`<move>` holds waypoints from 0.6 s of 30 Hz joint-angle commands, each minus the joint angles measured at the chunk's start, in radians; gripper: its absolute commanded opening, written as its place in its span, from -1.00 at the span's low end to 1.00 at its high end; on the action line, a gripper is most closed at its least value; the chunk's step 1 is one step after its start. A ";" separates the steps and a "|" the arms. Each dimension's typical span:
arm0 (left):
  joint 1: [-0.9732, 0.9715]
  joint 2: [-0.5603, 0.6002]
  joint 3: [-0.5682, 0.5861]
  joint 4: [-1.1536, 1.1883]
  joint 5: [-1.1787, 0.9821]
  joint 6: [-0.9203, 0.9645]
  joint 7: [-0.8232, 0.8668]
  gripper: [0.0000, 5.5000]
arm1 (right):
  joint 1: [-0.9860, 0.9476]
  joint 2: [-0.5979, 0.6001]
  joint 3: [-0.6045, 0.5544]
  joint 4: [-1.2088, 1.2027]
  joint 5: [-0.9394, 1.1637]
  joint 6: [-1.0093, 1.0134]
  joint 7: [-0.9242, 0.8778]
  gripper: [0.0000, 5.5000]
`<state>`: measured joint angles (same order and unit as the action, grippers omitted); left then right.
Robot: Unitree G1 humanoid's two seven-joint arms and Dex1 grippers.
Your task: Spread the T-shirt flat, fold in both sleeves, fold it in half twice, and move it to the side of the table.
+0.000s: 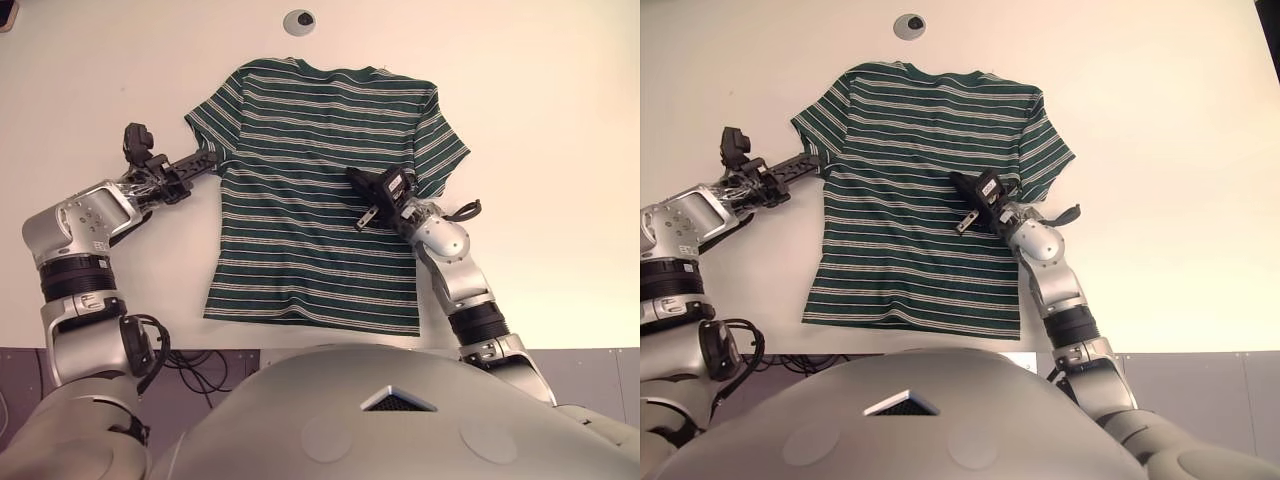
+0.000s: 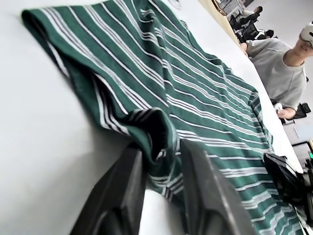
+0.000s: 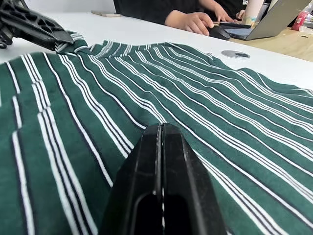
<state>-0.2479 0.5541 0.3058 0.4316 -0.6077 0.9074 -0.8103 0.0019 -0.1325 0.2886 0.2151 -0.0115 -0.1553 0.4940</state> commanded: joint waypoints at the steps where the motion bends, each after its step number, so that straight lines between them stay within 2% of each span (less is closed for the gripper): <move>1: -0.061 -0.019 0.035 0.066 -0.007 0.041 0.068 -0.51 | -0.003 -0.012 0.016 0.021 -0.036 -0.003 -0.012 -1.00; 11: -0.230 -0.059 0.037 0.277 0.032 0.007 0.169 -0.51 | -0.020 -0.011 0.039 0.056 -0.072 -0.028 -0.025 -1.00; 18: -0.254 -0.053 0.046 0.334 0.035 -0.007 0.162 -0.90 | -0.016 -0.011 0.049 0.057 -0.090 -0.035 -0.025 -1.00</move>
<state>-0.4859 0.4994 0.3412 0.7468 -0.5862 0.9023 -0.6549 -0.0213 -0.1318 0.3250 0.2486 -0.0802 -0.2071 0.4731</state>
